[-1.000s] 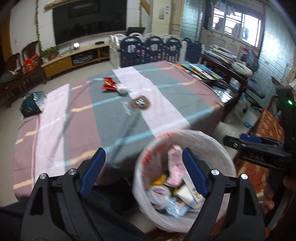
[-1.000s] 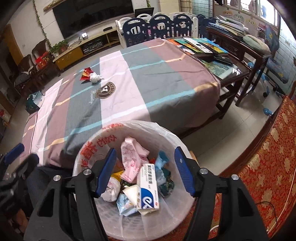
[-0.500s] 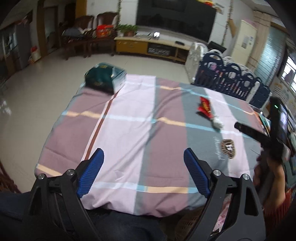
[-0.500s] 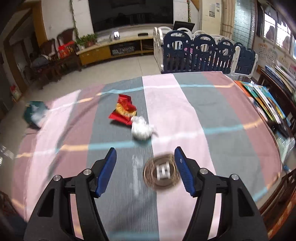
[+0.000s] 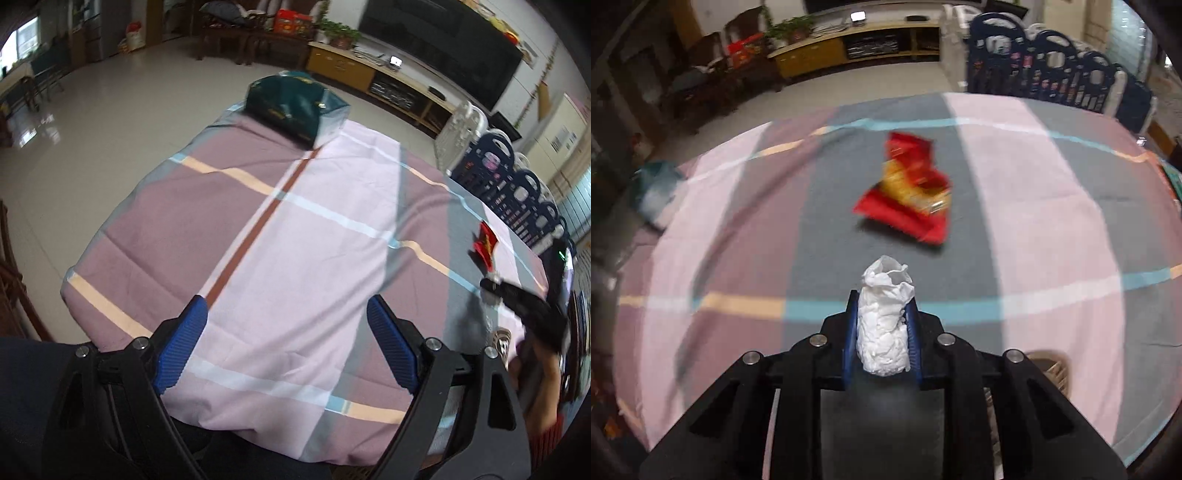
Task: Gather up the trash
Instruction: 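Grasp the white tissue with the right gripper and pass it to the left, then grasp the red snack wrapper with the right gripper while the left holds the tissue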
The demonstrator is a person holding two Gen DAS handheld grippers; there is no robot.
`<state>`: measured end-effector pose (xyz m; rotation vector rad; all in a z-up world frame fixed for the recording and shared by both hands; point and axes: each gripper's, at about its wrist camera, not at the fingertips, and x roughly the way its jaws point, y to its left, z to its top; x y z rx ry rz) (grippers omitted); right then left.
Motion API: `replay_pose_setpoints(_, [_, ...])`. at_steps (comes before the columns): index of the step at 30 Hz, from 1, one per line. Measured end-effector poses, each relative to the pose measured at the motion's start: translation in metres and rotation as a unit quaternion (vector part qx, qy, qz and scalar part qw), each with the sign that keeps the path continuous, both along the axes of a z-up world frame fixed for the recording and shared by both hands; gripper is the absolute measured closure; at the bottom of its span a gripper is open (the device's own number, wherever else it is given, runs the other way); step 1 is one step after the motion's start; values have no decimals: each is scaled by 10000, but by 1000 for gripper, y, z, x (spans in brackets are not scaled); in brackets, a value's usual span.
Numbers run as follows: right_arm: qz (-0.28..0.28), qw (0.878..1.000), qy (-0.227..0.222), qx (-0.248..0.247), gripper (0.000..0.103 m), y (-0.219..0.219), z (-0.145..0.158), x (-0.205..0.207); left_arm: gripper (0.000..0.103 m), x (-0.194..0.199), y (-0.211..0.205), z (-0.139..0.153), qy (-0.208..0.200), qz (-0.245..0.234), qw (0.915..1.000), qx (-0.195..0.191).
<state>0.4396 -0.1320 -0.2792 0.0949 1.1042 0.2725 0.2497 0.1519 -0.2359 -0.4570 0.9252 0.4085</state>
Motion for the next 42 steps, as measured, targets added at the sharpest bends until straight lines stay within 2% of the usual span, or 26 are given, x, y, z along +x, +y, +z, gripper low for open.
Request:
replay_pose_setpoints(1, [410, 9987, 168, 249, 78, 14, 1, -12, 15, -1, 4, -2, 31, 84, 10000, -29])
replay_pose_setpoints(2, [865, 9946, 337, 468, 70, 29, 4, -25, 15, 0, 7, -6, 79, 155, 9998, -68])
replay_pose_setpoints(3, [1186, 9904, 358, 608, 52, 42, 9, -35, 15, 0, 10, -9, 126, 199, 9997, -107])
replay_pose_setpoints(4, [1279, 9893, 268, 642, 40, 47, 16, -40, 15, 0, 12, -12, 175, 238, 9995, -138])
replay_pose_setpoints(5, [1210, 9903, 100, 674, 22, 48, 23, -39, 15, 0, 13, -15, 216, 262, 9993, -165])
replay_pose_setpoints(6, [982, 9925, -155, 710, 19, 45, 32, -32, 15, 0, 14, -18, 247, 273, 9991, -202])
replay_pose_setpoints(7, [737, 9948, -331, 626, 19, 41, 36, -23, 15, 1, 14, -19, 264, 273, 9990, -227])
replay_pose_setpoints(9, [4, 9980, -636, -39, 19, 33, 34, 9, 15, 2, 12, -20, 262, 239, 9992, -211])
replay_pose_setpoints(11, [-669, 9916, -754, -815, 19, 25, 24, 49, 15, 4, 9, -19, 231, 163, 9994, -180])
replay_pose_setpoints(15, [-1324, 9736, -634, -1748, 20, 17, -4, 102, 15, 11, 3, -17, 68, -190, 9993, -300])
replay_pose_setpoints(16, [-1342, 9735, -569, -1763, 25, 14, -9, 106, 15, 13, 1, -17, 66, -289, 9990, -335])
replay_pose_setpoints(18, [-1273, 9767, -335, -1697, 62, 11, -18, 112, 15, 16, -4, -20, 119, -409, 9985, -348])
replay_pose_setpoints(19, [-1238, 9789, -252, -1609, 64, 11, -22, 111, 15, 18, -7, -22, 158, -456, 9982, -345])
replay_pose_setpoints(21, [-1156, 9824, -277, -1444, 75, 14, -23, 102, 15, 21, -10, -27, 232, -553, 9973, -425])
replay_pose_setpoints(24, [-1000, 9878, -408, -1124, 83, 7, -11, 72, 15, 24, -10, -37, 270, -746, 9925, -933])
replay_pose_setpoints(27, [-764, 9932, -465, -744, 84, 6, 4, 26, 15, 27, -14, -47, 396, -902, 9888, -1117])
replay_pose_setpoints(29, [-515, 9947, -522, -719, 84, 10, 12, -17, 15, 30, -24, -48, 447, -1115, 9882, -952])
replay_pose_setpoints(31, [-232, 9939, -589, -898, 84, 14, 19, -57, 15, 33, -36, -48, 468, -1380, 9861, -800])
replay_pose_setpoints(34, [205, 9920, -439, -1166, 83, 27, 16, -106, 16, 36, -58, -52, 587, -1858, 9798, -456])
replay_pose_setpoints(35, [333, 9927, -312, -1112, 82, 29, 15, -118, 22, 36, -65, -53, 622, -1960, 9781, -310])
replay_pose_setpoints(36, [402, 9940, -264, -987, 73, 29, 14, -128, 30, 36, -71, -55, 671, -2058, 9762, -155])
replay_pose_setpoints(37, [415, 9957, -300, -773, 63, 27, 18, -137, 33, 37, -76, -58, 744, -2157, 9736, -51])
replay_pose_setpoints(38, [310, 9965, -414, -660, 38, 23, 23, -146, 40, 37, -78, -61, 790, -2222, 9718, -51])
replay_pose_setpoints(39, [172, 9963, -567, -625, 25, 18, 29, -153, 48, 38, -79, -62, 797, -2271, 9706, -79])
replay_pose_setpoints(40, [27, 9953, -756, -607, 24, 13, 34, -160, 51, 37, -80, -63, 788, -2298, 9700, -109])
replay_pose_setpoints(42, [-123, 9954, -751, -579, 24, 6, 33, -162, 59, 37, -78, -65, 802, -2307, 9696, -165])
